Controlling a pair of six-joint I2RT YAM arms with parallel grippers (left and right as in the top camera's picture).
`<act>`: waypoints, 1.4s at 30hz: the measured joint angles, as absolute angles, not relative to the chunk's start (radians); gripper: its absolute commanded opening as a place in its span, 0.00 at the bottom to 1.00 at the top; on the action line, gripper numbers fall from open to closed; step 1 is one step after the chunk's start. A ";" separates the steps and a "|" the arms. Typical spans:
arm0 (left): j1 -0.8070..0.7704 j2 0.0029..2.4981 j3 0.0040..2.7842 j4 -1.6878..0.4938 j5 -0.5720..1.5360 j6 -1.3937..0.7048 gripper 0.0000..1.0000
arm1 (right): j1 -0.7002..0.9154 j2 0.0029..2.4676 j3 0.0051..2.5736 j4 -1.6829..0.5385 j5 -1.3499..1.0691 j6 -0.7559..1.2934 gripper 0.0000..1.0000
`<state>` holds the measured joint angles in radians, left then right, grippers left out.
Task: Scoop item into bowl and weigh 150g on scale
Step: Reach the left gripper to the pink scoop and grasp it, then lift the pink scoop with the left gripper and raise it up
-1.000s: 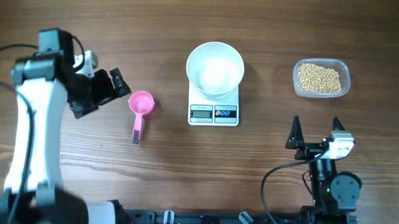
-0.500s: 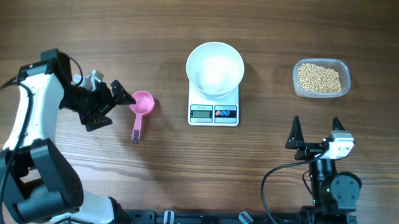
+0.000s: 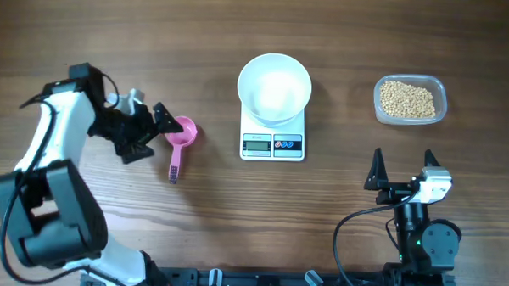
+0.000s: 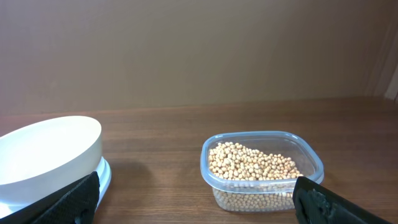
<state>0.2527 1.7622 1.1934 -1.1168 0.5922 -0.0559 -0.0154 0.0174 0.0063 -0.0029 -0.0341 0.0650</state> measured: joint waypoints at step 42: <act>0.083 1.826 1.039 -0.819 0.548 -0.073 0.68 | -0.015 0.017 0.006 -0.003 -0.034 0.065 1.00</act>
<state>0.0830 1.8256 1.0386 -0.8188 0.5476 -0.0731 -0.0154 0.0174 0.0063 -0.0029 -0.0341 0.0650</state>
